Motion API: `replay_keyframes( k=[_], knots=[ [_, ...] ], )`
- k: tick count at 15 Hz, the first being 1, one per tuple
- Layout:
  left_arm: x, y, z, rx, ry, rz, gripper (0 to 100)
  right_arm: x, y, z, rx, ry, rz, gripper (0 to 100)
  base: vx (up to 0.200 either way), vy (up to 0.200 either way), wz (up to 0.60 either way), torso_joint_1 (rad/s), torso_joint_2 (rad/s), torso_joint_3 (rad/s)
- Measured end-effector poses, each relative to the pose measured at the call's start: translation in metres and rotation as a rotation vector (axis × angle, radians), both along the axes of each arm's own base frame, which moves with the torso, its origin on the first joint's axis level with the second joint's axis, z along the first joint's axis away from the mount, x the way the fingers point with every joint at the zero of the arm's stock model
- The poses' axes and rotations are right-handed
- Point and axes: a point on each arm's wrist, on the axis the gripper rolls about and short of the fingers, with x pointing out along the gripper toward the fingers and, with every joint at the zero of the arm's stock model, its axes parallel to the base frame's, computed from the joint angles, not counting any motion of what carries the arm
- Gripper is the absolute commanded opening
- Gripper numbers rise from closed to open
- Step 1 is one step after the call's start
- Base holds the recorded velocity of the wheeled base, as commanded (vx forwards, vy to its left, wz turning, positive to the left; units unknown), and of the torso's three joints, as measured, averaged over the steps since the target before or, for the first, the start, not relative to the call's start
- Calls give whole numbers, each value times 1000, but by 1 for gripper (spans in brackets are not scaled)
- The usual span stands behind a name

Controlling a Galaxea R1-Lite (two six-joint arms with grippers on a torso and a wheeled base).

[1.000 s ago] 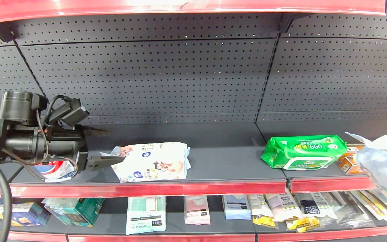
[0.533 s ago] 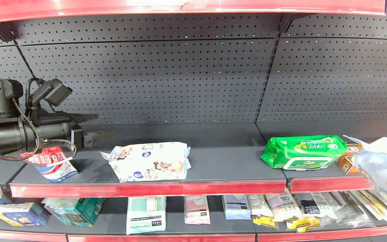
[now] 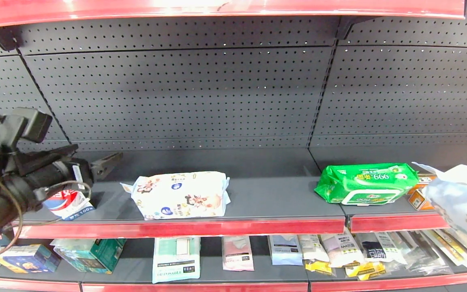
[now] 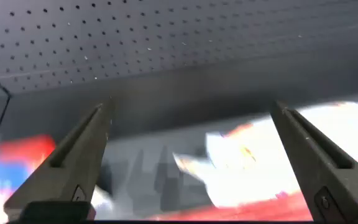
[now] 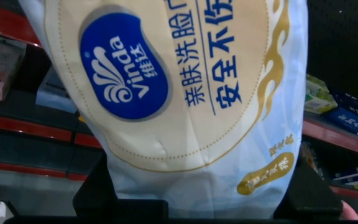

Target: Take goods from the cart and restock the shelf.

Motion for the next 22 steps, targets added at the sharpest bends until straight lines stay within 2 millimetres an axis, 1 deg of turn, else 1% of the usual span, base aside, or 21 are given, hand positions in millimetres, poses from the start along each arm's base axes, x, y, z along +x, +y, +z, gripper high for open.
replay_keyframes(
  k=[1, 3, 6, 8, 9, 11, 13, 15, 19, 21, 22],
  knots=[
    [-18, -2, -2, -5, 5, -6, 100, 1, 0, 1, 3, 2, 10, 0, 0, 0, 0, 0, 0, 0],
    [-57, -1, -2, -6, 30, -18, 100, 2, 2, 2, 22, 7, 93, 0, 0, 0, 0, 0, 0, 0],
    [-123, 5, 2, -4, 71, -24, 100, 5, 2, 2, 26, 22, 102, 0, 0, 0, 0, 0, 0, 0],
    [-164, 11, -2, -4, 71, -18, 100, 7, 2, 6, 27, 22, 107, 0, 0, 0, 0, 0, 0, 0],
    [-181, 13, -5, -2, 64, -12, 100, 8, 2, 8, 28, 20, 112, 0, 0, 0, 0, 0, 0, 0],
    [-209, 17, -14, 5, 46, 0, 100, 12, 2, 11, 32, 29, 117, 0, 0, 0, 0, 0, 0, 0],
    [-224, 19, -19, 22, 7, -2, 100, 14, 2, 11, 34, 44, 118, 0, 0, 0, 0, 0, 0, 0],
    [-231, 20, -21, 25, -25, -3, 100, 16, 2, 9, 36, 57, 118, 0, 0, 0, 600, 5, 2, 2],
    [-236, 21, -28, 25, -41, -4, 100, 18, 2, 8, 56, 72, 115, 0, 0, 0, 600, 5, -2, 4],
    [-236, 21, -29, 25, -42, -5, 100, 19, 2, 8, 56, 79, 117, 0, 0, 0, 0, 0, 0, 0],
    [-237, 21, -30, 25, -44, -4, 100, 20, 2, 12, 55, 71, 120, 0, 0, 0, 0, 0, 0, 0]
  ],
)
